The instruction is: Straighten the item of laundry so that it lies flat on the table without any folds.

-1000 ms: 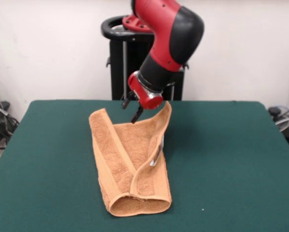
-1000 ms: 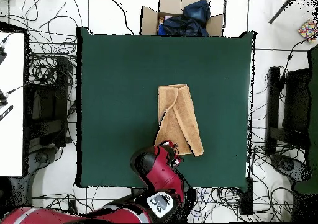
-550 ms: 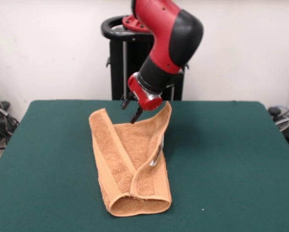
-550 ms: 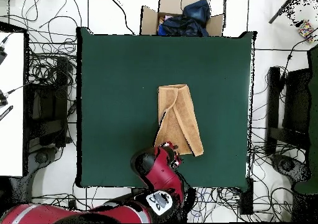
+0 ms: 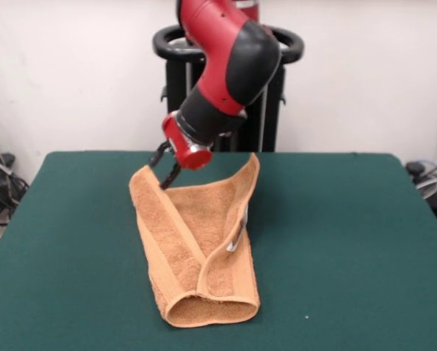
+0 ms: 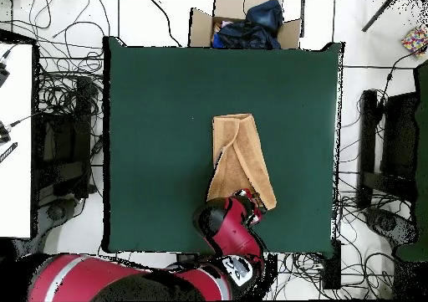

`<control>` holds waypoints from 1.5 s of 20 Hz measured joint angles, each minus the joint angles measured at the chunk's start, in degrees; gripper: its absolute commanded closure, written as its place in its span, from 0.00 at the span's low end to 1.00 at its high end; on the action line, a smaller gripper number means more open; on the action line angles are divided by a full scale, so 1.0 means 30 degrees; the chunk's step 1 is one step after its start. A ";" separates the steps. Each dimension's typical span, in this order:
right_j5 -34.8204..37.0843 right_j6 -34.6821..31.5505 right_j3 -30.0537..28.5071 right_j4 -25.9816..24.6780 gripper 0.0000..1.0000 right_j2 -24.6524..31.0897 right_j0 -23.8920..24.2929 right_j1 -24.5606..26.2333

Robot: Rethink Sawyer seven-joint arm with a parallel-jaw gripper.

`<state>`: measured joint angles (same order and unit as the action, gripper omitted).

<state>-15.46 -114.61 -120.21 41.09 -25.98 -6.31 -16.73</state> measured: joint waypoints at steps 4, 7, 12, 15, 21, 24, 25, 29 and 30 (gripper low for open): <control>-0.0756 0.0000 0.0006 -0.0004 0.00 0.0006 0.0073 0.0217; -0.0772 0.0000 0.0006 0.0004 0.00 0.0003 0.0002 0.0306; -0.0772 0.0000 0.0008 0.0012 0.00 0.0006 -0.0218 0.0296; -0.0669 0.0000 0.0008 0.0012 0.00 0.0014 -0.0224 0.0237; 0.0502 0.0000 0.0006 0.0012 0.00 0.0039 -0.0220 -0.0221; 0.0712 0.0000 0.0003 -0.0018 0.00 0.0240 -0.0006 -0.0504; 0.0712 0.0000 0.0003 -0.0039 0.00 0.0295 0.0069 -0.0552; 0.0712 0.0000 0.0003 -0.0267 0.00 0.0590 0.0688 -0.0801; 0.0708 0.0000 0.0003 -0.0286 0.00 0.0648 0.0853 -0.0828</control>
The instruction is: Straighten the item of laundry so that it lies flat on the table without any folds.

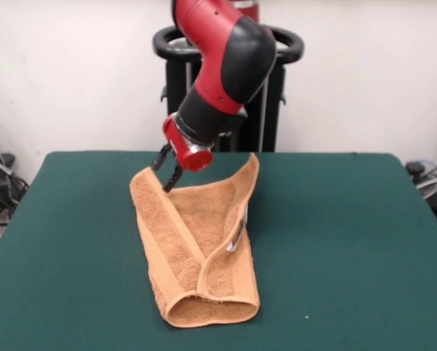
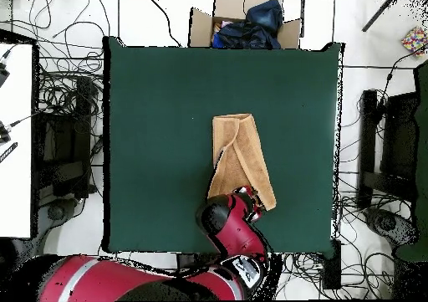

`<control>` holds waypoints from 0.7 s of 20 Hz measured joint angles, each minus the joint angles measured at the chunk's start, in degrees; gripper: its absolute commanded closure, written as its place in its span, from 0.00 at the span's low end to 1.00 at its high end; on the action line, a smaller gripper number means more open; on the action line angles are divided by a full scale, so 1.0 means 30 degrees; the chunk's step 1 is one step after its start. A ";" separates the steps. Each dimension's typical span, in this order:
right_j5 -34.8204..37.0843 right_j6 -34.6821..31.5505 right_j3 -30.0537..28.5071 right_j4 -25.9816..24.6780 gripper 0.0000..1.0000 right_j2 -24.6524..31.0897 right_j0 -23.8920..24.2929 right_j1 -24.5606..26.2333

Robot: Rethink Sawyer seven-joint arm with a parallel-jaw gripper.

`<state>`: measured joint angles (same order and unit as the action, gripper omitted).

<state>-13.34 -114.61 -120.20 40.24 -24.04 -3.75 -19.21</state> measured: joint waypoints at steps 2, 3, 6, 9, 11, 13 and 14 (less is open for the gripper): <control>0.0004 0.0000 0.0000 -0.0002 0.00 0.0014 0.0022 0.0004; 0.0004 0.0000 0.0000 -0.0004 0.00 0.0017 0.0018 0.0008; 0.0000 0.0000 0.0003 -0.0082 0.00 0.0157 0.0089 0.0002; 0.0000 0.0000 0.0003 -0.0632 0.00 0.0543 0.0527 0.0008; 0.0000 0.0000 0.0004 -0.0930 0.00 0.0812 0.0818 0.0017; 0.0000 0.0000 0.0006 -0.1137 0.00 0.0968 0.1025 0.0057; 0.0000 0.0000 0.0006 -0.1169 0.00 0.0981 0.1058 0.0081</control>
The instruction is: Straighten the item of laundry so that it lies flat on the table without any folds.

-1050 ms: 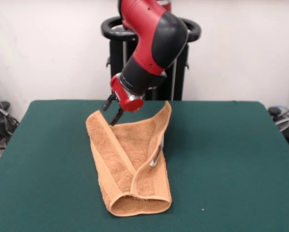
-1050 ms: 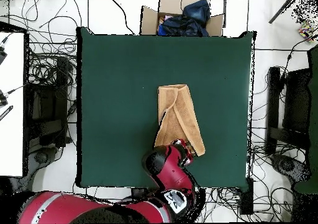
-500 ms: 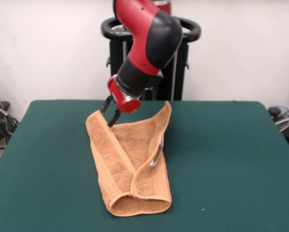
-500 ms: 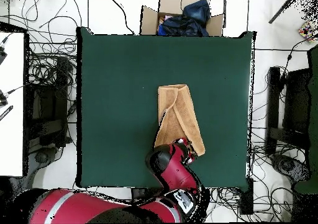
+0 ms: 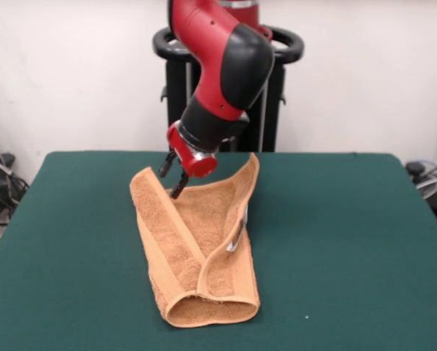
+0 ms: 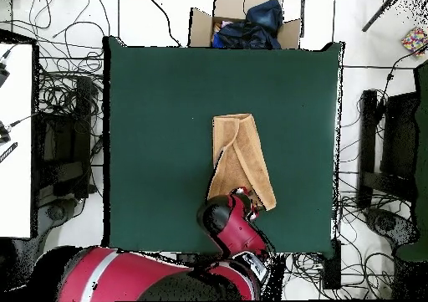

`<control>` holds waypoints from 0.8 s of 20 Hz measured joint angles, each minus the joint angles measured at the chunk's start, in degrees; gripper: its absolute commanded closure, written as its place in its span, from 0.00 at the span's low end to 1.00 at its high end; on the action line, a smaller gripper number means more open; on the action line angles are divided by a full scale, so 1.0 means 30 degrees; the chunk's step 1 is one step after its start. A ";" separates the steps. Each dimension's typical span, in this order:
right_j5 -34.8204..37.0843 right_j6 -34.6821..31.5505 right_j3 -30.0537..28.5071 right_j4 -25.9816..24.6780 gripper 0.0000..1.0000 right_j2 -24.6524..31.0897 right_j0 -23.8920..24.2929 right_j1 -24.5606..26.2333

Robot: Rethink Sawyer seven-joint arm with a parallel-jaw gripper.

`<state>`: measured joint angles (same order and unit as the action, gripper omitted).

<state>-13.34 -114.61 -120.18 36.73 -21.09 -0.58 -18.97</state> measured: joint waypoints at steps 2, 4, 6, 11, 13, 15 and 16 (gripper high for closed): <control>0.0000 0.0000 0.0000 -0.0039 0.00 0.0022 0.0057 0.0081; 0.0000 0.0000 0.0000 -0.0043 0.00 0.0036 0.0057 0.0168; -0.0003 0.0000 0.0002 -0.0041 0.00 0.0051 0.0055 0.0173; -0.0130 0.0000 0.0014 -0.0020 0.00 0.0039 -0.0149 0.0203; -0.0388 0.0000 0.0028 0.0114 0.00 -0.0025 -0.0515 0.0286; -0.0985 0.0000 0.0080 0.0443 0.00 -0.0182 -0.1296 0.0515; -0.1266 0.0000 0.0107 0.0577 0.00 -0.0245 -0.1607 0.0633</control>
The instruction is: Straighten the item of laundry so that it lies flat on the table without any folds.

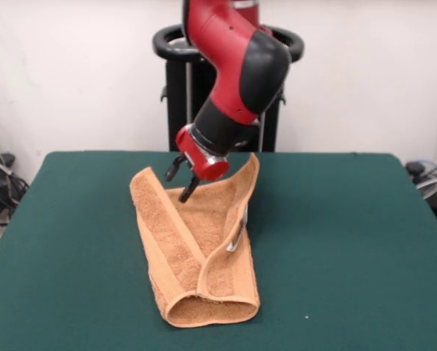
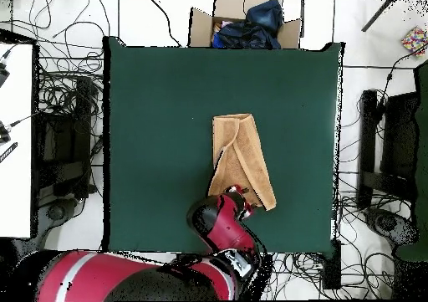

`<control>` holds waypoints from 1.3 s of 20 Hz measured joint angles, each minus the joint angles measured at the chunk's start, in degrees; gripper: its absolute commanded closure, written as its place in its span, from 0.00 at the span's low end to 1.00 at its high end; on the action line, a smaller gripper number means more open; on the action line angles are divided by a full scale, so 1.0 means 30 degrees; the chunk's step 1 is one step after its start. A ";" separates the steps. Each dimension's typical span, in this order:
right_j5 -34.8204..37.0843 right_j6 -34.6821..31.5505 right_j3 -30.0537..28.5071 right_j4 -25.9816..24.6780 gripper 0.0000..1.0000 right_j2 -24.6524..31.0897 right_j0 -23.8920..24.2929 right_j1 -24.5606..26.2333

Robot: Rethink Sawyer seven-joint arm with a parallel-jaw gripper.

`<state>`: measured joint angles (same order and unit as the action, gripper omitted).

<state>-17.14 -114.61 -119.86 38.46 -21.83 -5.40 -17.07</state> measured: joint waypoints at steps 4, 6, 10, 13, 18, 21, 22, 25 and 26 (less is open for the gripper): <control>-0.0762 0.0000 0.0068 0.0496 0.00 -0.0171 -0.0763 0.0318; -0.1203 0.0000 0.0135 0.0628 0.00 -0.0187 -0.1029 0.0568; -0.1531 0.0000 0.0226 0.0628 0.00 -0.0190 -0.0928 0.0816; -0.1678 0.0000 0.0317 0.0569 0.00 -0.0190 -0.0629 0.0968; -0.2160 0.0000 0.0485 0.0012 0.00 -0.0190 0.0287 0.1468; -0.2678 0.0000 0.0593 -0.0286 0.00 -0.0190 0.0787 0.1815; -0.2777 0.0000 0.0615 -0.0353 0.00 -0.0190 0.0867 0.1866; -0.3168 0.0000 0.0711 -0.0655 0.00 -0.0190 0.1113 0.2016; -0.3247 0.0000 0.0711 -0.0706 0.00 -0.0190 0.1119 0.2028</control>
<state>-26.88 -114.61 -117.73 36.34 -22.40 -2.04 -10.99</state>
